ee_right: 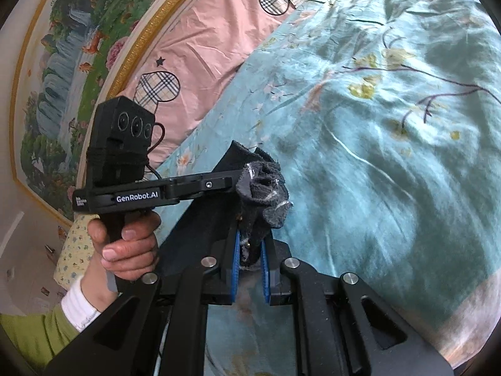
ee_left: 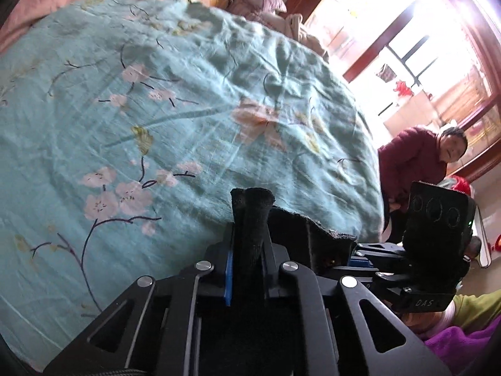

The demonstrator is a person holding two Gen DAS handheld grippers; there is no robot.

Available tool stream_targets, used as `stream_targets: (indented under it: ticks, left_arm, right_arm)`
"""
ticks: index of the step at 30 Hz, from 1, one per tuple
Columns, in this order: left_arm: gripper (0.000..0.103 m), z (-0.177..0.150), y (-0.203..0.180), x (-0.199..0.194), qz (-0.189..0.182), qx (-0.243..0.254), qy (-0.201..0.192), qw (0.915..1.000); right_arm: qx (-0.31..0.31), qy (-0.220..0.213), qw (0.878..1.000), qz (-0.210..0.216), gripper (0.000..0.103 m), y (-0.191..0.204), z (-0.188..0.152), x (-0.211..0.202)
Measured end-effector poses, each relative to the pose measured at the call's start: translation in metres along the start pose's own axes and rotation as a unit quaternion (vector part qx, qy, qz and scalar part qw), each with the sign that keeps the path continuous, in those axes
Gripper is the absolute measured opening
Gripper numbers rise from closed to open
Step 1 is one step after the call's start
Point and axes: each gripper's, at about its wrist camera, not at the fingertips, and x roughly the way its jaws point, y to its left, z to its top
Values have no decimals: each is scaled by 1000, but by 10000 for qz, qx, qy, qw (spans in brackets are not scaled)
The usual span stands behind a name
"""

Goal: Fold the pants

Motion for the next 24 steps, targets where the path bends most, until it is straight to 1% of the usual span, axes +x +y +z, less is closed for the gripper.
stream_targets:
  ticks: [6, 9, 12, 14, 17, 21, 24]
  left_arm:
    - [11, -9, -11, -42, 37, 34, -485, 9988]
    - [11, -17, -13, -63, -12, 35, -678, 9977]
    - [11, -29, -10, -87, -210, 37, -942, 9953]
    - [11, -37, -7, -100, -321, -8, -1065, 9938]
    - [11, -52, -1, -122, -413, -141, -1259, 9911]
    - [11, -74, 0, -145, -309, -158, -1515, 9878]
    - [11, -91, 2, -159, -244, -231, -1682, 9852]
  right_arm:
    - [-225, -99, 9994, 235, 13, 21, 2, -6]
    - [-386, -119, 9979, 505, 13, 36, 5, -9]
    - [-444, -90, 9953, 854, 13, 49, 6, -10]
    - [-430, -30, 9922, 1169, 13, 57, 6, -8]
    - [-478, 61, 9882, 1457, 13, 69, 3, -5]
    - [-582, 241, 9821, 1774, 13, 88, -1, 5]
    - [-707, 404, 9778, 1932, 13, 102, -7, 13]
